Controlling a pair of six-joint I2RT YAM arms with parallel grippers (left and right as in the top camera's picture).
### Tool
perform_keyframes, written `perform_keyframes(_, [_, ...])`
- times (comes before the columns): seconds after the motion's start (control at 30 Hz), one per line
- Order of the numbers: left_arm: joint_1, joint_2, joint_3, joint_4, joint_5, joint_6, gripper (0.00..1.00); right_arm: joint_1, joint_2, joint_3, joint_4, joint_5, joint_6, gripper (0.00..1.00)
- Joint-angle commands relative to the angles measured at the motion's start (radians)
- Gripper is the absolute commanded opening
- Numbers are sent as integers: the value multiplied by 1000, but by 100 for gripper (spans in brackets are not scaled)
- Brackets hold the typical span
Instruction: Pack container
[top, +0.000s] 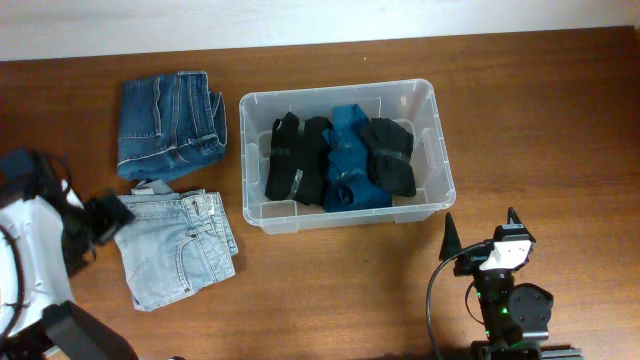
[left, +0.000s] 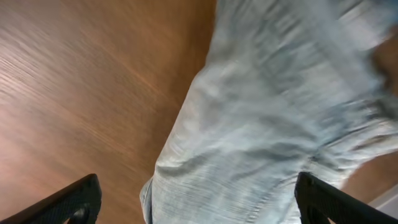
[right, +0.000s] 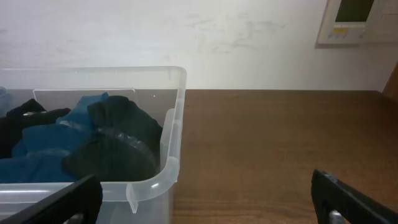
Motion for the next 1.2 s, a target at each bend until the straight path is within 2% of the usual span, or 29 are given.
perform_keyframes(0.0, [37,-6,-138,76,149,72,98,-6,-8,-5,-6,4,-3,98])
perform_keyframes(0.07, [39,-6,-239,200,209,75,98,-6,-8,-5,-6,4,-3,98])
perform_keyframes(0.23, [40,-6,-333,310,218,76,98,-6,-8,-5,-6,4,-3,98])
perform_keyframes(0.4, [40,-5,-345,352,179,103,98,-6,-8,-5,-6,4,-3,98])
perform_keyframes(0.67, [40,-4,-346,397,199,160,98,-6,-8,-5,-6,4,-3,98])
perform_keyframes(1.17, [40,0,-406,439,234,160,98,-6,-8,-5,-6,4,-3,98])
